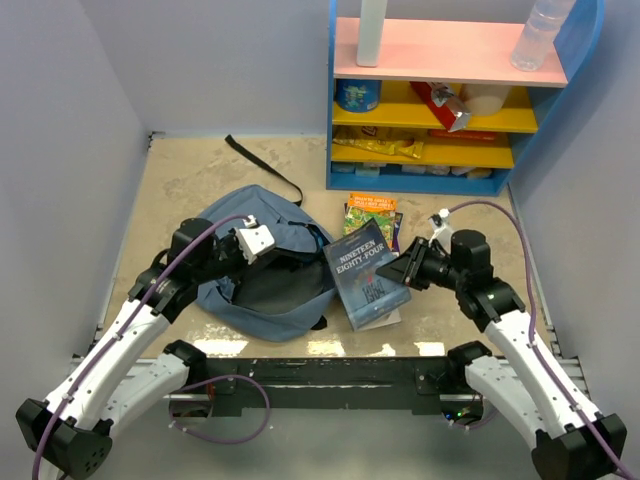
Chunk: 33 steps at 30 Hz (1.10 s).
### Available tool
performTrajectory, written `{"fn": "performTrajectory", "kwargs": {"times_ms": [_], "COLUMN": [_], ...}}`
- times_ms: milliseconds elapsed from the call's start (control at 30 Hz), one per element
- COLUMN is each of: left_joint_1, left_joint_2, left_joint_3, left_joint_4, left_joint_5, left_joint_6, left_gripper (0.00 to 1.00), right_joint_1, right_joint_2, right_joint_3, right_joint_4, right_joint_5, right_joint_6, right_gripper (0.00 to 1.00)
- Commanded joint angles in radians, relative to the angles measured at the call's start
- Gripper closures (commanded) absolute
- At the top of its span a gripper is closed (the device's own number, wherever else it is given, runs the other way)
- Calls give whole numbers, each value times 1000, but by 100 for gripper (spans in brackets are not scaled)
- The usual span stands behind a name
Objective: Pack the student bag
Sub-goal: Place the book in the student bag.
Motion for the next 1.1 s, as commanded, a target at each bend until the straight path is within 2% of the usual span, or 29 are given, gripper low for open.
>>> {"fn": "performTrajectory", "kwargs": {"times_ms": [0, 200, 400, 500, 600, 633, 767, 933, 1067], "left_joint_1": [-1, -1, -2, -1, -1, -1, -1, -1, -1], "left_joint_2": [-19, -49, -52, -83, -100, -101, -124, -158, -160], "left_joint_3": [22, 15, 35, 23, 29, 32, 38, 25, 15], "left_joint_4": [52, 59, 45, 38, 1, -36, -99, -140, -134], "left_joint_5": [4, 68, 100, 191, 245, 255, 323, 361, 363], "left_joint_6": [-32, -81, -86, -88, -72, -53, -26, 7, 4], "left_gripper": [100, 100, 100, 100, 100, 100, 100, 100, 100], "right_joint_1": [52, 173, 293, 333, 408, 428, 532, 609, 638], "right_joint_2": [-42, 10, 81, 140, 312, 408, 643, 788, 839], "right_joint_3": [4, -14, 36, 24, 61, 103, 268, 415, 409], "right_joint_4": [138, 178, 113, 230, 365, 444, 517, 604, 748], "right_joint_5": [-118, -77, -4, 22, 65, 74, 143, 198, 215], "right_joint_6": [98, 162, 150, 193, 212, 215, 215, 202, 180], "right_gripper": [100, 100, 100, 100, 100, 100, 100, 100, 100]}}
